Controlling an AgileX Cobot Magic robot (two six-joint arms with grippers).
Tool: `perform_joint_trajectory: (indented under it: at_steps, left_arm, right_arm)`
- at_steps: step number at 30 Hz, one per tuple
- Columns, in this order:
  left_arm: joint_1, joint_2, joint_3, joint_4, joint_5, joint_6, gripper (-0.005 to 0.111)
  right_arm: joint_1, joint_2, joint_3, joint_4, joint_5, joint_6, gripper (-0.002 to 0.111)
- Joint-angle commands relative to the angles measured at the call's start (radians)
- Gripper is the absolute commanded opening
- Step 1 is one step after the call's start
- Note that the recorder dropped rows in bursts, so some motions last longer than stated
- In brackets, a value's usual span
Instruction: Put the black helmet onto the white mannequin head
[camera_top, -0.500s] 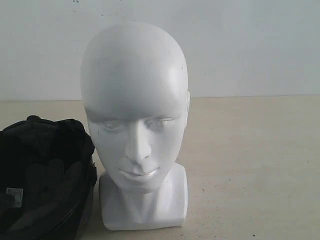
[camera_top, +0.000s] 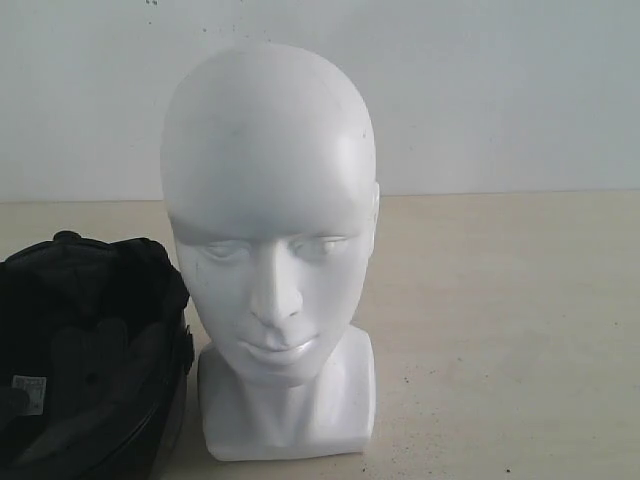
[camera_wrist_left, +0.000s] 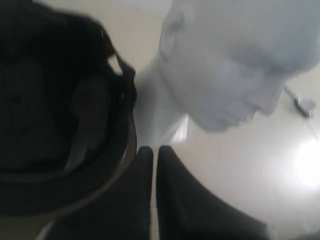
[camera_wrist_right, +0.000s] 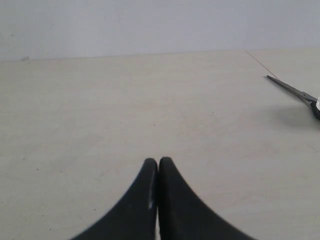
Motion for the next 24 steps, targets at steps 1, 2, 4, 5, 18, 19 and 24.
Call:
perform_joint_trajectory:
  at_steps: [1,2,4,5,18,19,24]
  left_arm:
    - [-0.007,0.322,-0.095,-0.032,0.092,0.158,0.004]
    - [-0.007,0.396,-0.128,-0.032,0.095,0.195,0.004]
    - [-0.007,0.473,-0.142,-0.032,0.107,0.238,0.004]
    - [-0.007,0.494,-0.142,-0.032,0.108,0.257,0.004]
    - [-0.007,0.629,-0.140,0.283,0.110,0.198,0.004]
    - [-0.007,0.630,-0.140,0.308,0.110,0.183,0.004]
    - [-0.007,0.649,-0.140,0.405,0.099,0.118,0.004]
  right_arm:
    - [-0.007,-0.005,-0.001,0.002,-0.009,-0.006,0.000]
    - [-0.007,-0.005,-0.001,0.002,-0.009,-0.006,0.000]
    - [-0.007,-0.005,-0.001,0.002,-0.009,-0.006,0.000]
    - [-0.007,-0.005,-0.001,0.002,-0.009,-0.006,0.000]
    - [-0.007,-0.005,-0.001,0.002,-0.009,-0.006,0.000]
    - [-0.007,-0.005,-0.001,0.002,-0.009,-0.006,0.000]
    - [-0.007,-0.005,-0.001,0.002,-0.009,-0.006,0.000]
